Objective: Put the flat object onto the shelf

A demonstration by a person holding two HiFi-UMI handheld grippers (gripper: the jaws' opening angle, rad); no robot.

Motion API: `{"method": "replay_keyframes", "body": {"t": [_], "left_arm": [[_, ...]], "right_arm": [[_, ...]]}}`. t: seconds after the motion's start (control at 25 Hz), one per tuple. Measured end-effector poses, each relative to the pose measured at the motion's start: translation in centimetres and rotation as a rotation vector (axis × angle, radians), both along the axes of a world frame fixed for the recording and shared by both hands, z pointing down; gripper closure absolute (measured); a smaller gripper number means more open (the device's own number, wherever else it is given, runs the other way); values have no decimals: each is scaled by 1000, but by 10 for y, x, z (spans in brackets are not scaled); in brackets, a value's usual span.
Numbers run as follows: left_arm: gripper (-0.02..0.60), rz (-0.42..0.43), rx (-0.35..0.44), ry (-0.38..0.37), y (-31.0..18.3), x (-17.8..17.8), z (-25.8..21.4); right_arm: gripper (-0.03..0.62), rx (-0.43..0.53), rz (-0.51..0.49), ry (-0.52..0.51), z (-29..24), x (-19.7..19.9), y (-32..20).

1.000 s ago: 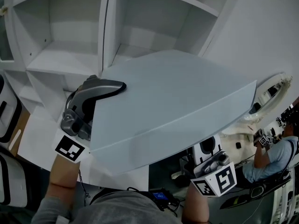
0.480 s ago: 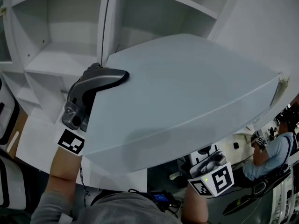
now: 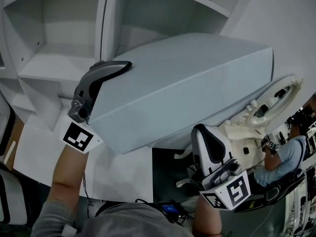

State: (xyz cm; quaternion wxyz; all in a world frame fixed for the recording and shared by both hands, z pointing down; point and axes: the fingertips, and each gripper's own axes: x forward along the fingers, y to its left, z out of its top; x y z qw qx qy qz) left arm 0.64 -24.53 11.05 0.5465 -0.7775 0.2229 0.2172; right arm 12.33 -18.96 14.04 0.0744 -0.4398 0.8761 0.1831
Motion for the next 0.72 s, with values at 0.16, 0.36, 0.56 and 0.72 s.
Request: {"method": "replay_keyframes", "body": {"t": [0.16,0.36,0.56,0.72], "left_arm": [[301,-46,-14,-20,-18,5,7],[295,-63,-26,-61,-27,8,13],[284,-89,-51,-105,-37,13,20],[275,-116,-67,-128,-39,15,24]], "right_arm": [[565,28,-52,-7,-22,-7,14],[565,99,-113,30,-52,-26,33],[565,138,-169,27,-72,-38,42],[565,137,-192,52,-71,-51,33]]}}
